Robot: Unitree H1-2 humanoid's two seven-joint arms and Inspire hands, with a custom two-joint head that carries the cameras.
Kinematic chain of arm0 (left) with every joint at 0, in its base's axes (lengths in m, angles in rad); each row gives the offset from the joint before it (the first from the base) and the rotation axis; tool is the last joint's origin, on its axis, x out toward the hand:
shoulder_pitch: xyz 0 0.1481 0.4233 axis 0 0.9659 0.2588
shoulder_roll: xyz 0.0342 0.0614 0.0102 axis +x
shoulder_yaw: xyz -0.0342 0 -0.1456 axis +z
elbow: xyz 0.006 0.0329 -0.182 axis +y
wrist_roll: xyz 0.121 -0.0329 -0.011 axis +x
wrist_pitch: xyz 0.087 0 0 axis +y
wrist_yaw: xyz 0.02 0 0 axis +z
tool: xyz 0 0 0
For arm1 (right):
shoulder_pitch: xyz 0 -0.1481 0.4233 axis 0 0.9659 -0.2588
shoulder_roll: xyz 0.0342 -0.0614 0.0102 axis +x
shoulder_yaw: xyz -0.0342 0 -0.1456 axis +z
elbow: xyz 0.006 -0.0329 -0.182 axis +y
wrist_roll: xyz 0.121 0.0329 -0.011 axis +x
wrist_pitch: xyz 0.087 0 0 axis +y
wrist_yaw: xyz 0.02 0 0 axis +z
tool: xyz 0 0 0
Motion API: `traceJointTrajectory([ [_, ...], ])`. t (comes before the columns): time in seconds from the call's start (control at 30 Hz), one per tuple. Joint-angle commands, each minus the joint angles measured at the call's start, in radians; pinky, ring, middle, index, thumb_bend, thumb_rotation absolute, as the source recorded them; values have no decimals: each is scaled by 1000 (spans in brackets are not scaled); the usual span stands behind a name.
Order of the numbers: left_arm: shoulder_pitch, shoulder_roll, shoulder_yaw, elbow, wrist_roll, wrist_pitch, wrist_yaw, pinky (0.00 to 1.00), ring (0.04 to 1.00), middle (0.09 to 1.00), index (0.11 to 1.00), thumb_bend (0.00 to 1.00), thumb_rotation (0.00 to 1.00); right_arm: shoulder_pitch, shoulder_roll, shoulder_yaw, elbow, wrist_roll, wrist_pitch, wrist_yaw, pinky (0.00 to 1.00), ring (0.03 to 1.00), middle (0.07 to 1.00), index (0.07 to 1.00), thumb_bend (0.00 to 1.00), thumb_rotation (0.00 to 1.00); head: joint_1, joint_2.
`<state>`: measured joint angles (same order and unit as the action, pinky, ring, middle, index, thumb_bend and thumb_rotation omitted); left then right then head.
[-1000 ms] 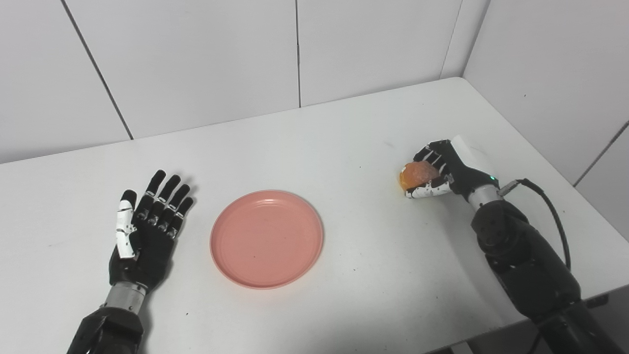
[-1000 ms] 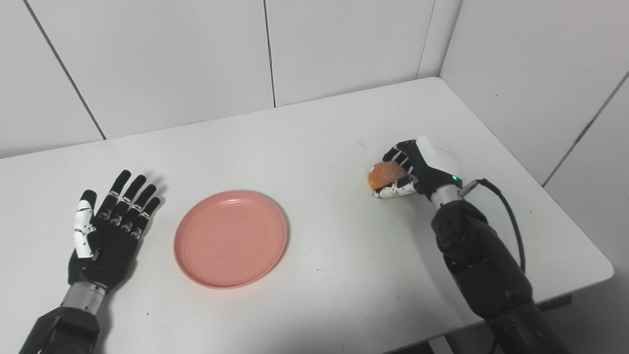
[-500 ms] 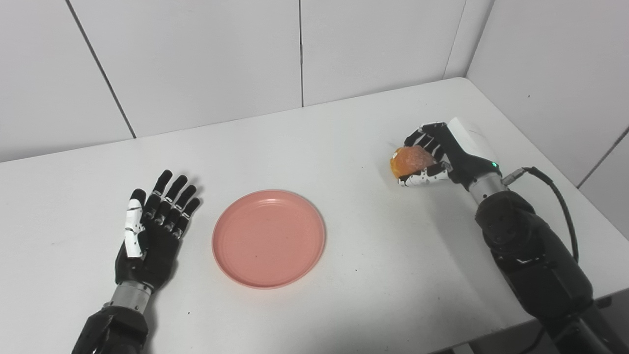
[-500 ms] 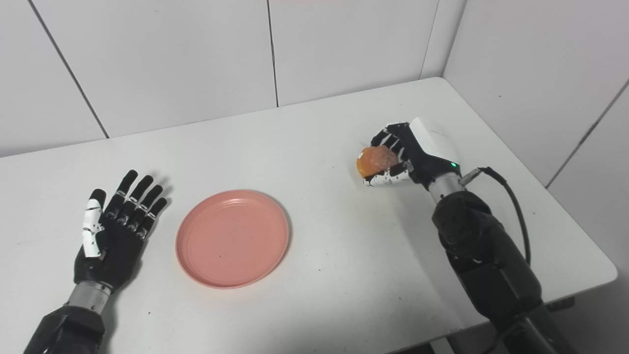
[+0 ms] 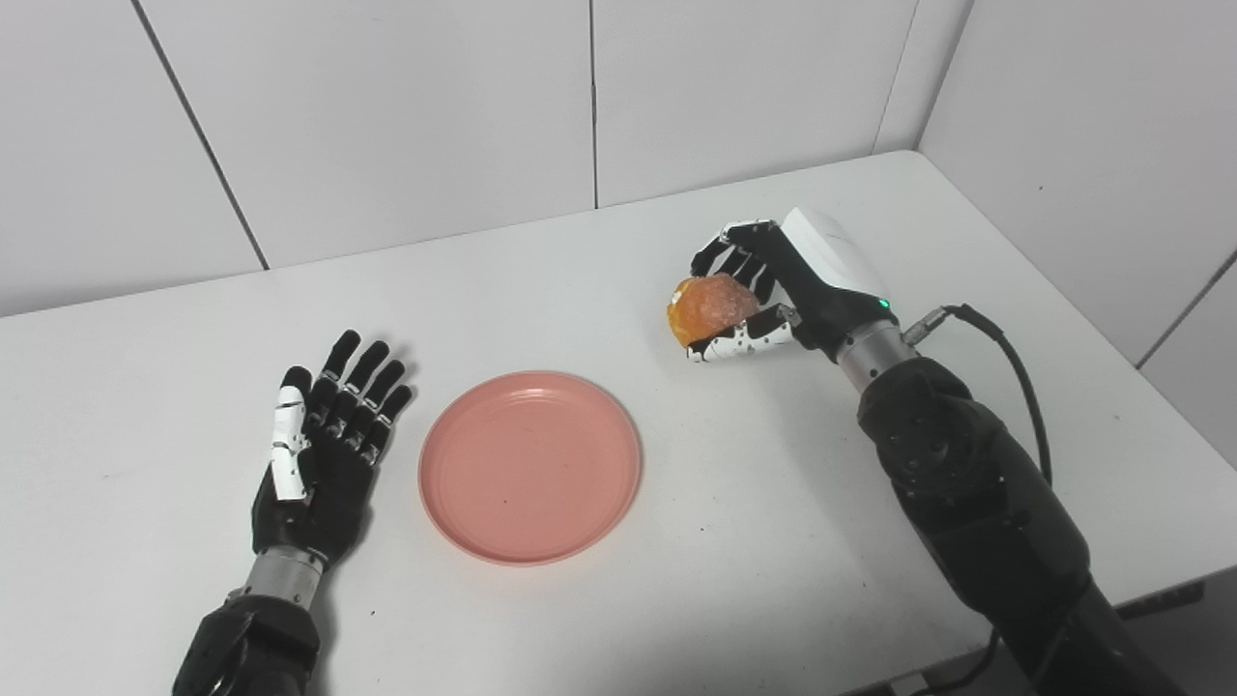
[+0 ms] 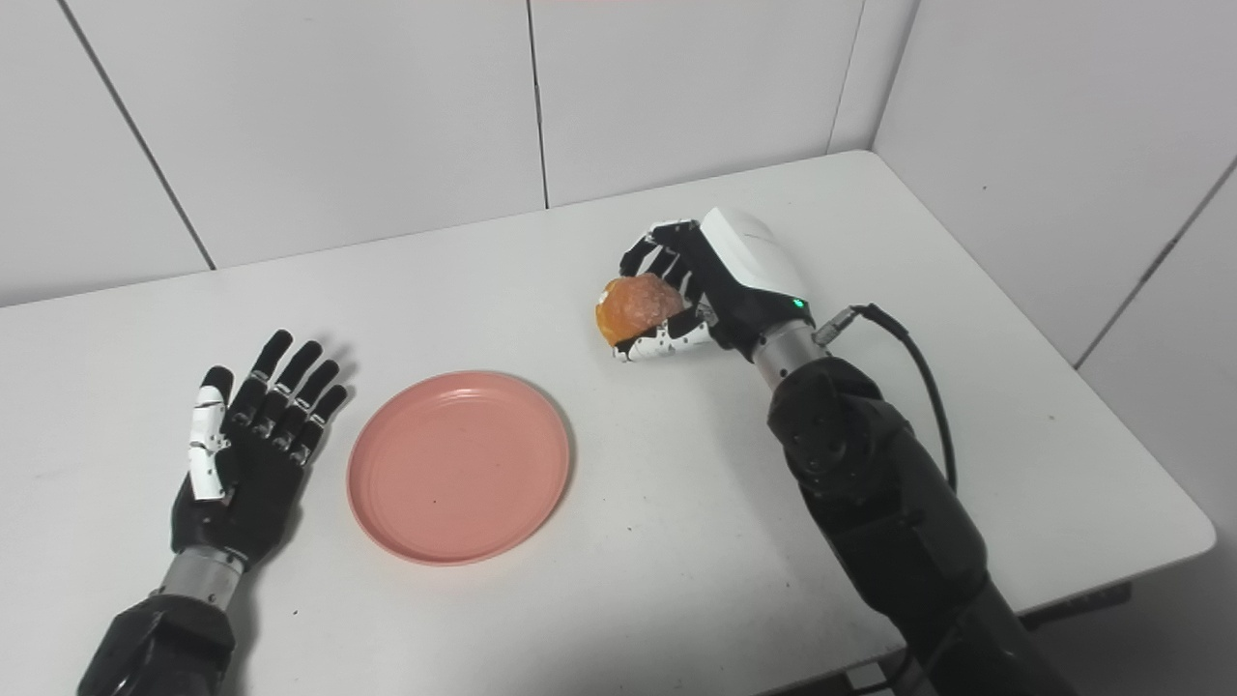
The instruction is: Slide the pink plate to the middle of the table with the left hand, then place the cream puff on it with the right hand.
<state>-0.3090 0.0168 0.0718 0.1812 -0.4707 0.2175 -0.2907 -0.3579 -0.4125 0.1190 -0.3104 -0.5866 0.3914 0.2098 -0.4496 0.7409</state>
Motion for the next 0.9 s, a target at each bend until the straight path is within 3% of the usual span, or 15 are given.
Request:
traceJointTrajectory([
  [0.0, 55, -6, -15, 35, 44, 50, 44, 951, 932, 930, 929, 423, 1000, -54, 2, 4, -21, -12, -32, -5, 378, 444, 457, 525, 522, 0, 8, 1],
  [0.23, 62, -17, -30, 18, 72, 49, 53, 948, 936, 933, 933, 416, 1000, -99, 44, 74, 31, 19, -98, 8, 361, 426, 444, 530, 522, 0, 61, 10],
  [0.47, 69, -48, -41, -19, 97, 79, 101, 934, 922, 926, 922, 405, 1000, -131, 81, 149, 82, -31, -136, -1, 329, 394, 439, 533, 522, 0, 143, 24],
  [0.87, 71, -81, -72, -45, 133, 80, 143, 933, 925, 925, 926, 404, 1000, -148, 137, 205, 142, -6, -181, 32, 336, 401, 435, 529, 522, 0, 251, 45],
])
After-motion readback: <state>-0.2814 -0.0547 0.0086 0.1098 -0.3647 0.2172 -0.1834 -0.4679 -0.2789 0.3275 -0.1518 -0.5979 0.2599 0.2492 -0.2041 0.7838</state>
